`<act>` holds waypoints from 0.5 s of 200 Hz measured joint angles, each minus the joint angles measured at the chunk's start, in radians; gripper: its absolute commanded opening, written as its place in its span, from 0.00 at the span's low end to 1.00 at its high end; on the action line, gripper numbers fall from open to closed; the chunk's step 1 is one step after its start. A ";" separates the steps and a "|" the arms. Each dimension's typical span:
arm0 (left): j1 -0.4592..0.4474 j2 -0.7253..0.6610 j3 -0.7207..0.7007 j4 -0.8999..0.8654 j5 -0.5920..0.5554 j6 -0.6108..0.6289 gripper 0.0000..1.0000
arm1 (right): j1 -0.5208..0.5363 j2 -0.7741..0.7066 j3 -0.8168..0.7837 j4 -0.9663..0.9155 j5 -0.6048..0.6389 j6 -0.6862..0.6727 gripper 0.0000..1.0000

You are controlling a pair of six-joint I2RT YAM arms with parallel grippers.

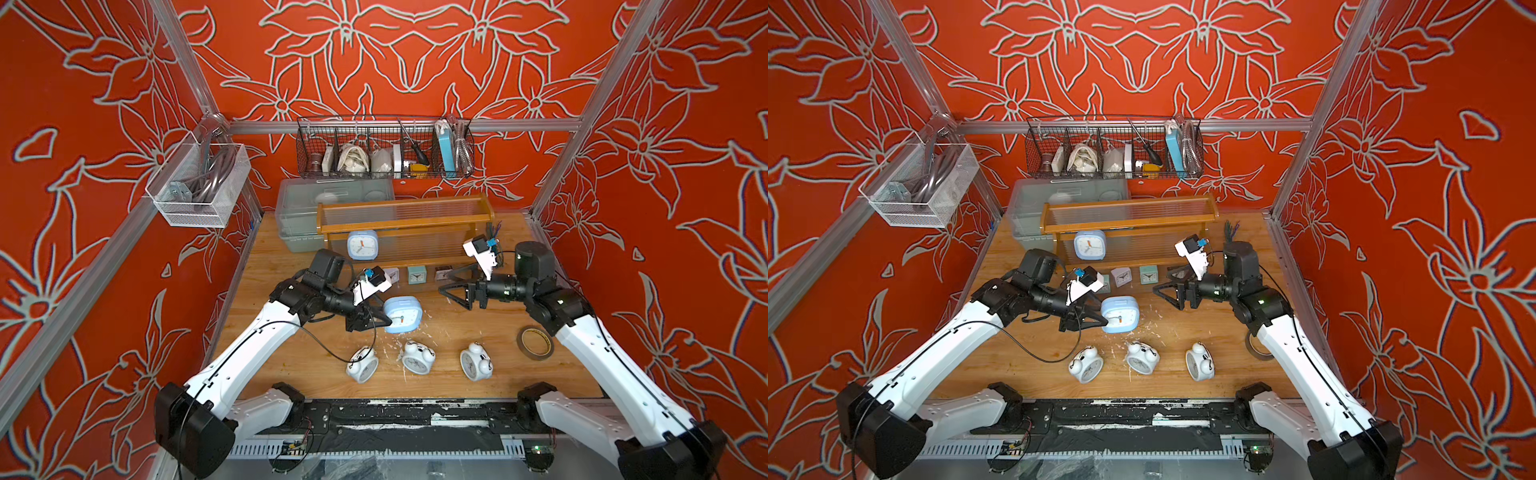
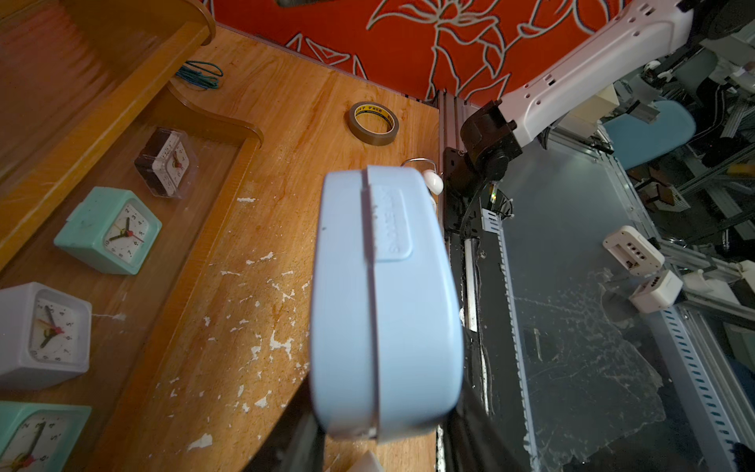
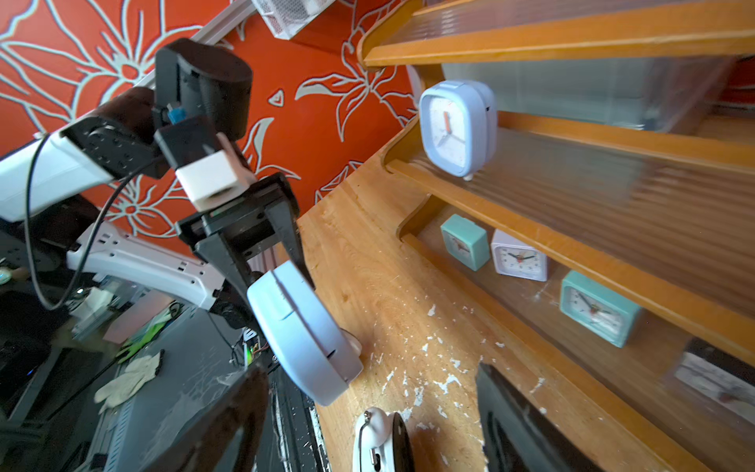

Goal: Place the alarm clocks on the shelf by style
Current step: Pick up the alarm from the center of the board.

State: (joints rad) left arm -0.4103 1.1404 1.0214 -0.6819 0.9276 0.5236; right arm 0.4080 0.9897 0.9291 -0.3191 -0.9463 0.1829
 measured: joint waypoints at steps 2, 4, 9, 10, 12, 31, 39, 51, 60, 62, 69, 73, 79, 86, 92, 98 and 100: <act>0.001 0.000 0.000 0.000 0.003 0.000 0.12 | 0.007 -0.001 -0.005 0.003 -0.002 -0.005 0.81; 0.003 0.001 0.001 -0.003 0.006 0.000 0.12 | 0.014 -0.003 -0.008 0.005 -0.005 -0.010 0.81; 0.006 0.002 0.003 -0.008 0.013 0.000 0.12 | 0.033 -0.005 -0.014 0.006 -0.006 -0.022 0.82; 0.006 0.002 0.003 -0.010 0.015 0.000 0.12 | 0.035 -0.005 -0.015 0.006 -0.007 -0.023 0.82; 0.006 0.003 0.004 -0.011 0.017 0.000 0.12 | 0.043 -0.008 -0.017 0.006 -0.007 -0.029 0.82; 0.011 0.003 0.009 -0.032 0.038 0.005 0.12 | 0.106 -0.026 -0.023 0.010 -0.008 -0.077 0.83; 0.011 0.003 0.011 -0.041 0.044 0.010 0.12 | 0.122 -0.036 -0.026 0.017 -0.008 -0.094 0.83; 0.011 0.003 0.011 -0.052 0.052 0.018 0.13 | 0.143 -0.050 -0.035 0.029 -0.004 -0.116 0.83; 0.011 0.003 0.011 -0.063 0.058 0.026 0.13 | 0.159 -0.055 -0.040 0.040 0.000 -0.131 0.82; 0.011 0.003 0.011 -0.065 0.059 0.027 0.13 | 0.163 -0.055 -0.041 0.041 0.002 -0.135 0.82; 0.011 0.003 0.011 -0.072 0.062 0.032 0.13 | 0.175 -0.053 -0.043 0.045 0.004 -0.145 0.81; 0.011 0.003 0.011 -0.076 0.063 0.036 0.13 | 0.181 -0.051 -0.044 0.046 0.005 -0.151 0.81; 0.011 0.003 0.011 -0.082 0.065 0.039 0.13 | 0.191 -0.045 -0.044 0.047 0.006 -0.158 0.80; 0.011 0.003 0.011 -0.089 0.066 0.043 0.13 | 0.200 -0.037 -0.044 0.049 0.007 -0.168 0.79; 0.011 0.003 0.011 -0.092 0.066 0.045 0.13 | 0.206 -0.030 -0.044 0.050 0.008 -0.173 0.78; 0.011 0.003 0.011 -0.095 0.067 0.049 0.14 | 0.212 -0.021 -0.044 0.050 0.010 -0.180 0.76; 0.011 0.003 0.011 -0.095 0.067 0.050 0.14 | 0.215 -0.018 -0.044 0.050 0.010 -0.183 0.75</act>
State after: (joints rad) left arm -0.3988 1.1435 1.0325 -0.7773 0.9943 0.5732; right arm 0.6228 0.9722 0.8848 -0.2687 -0.9367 -0.0002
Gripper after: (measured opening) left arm 0.403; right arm 0.773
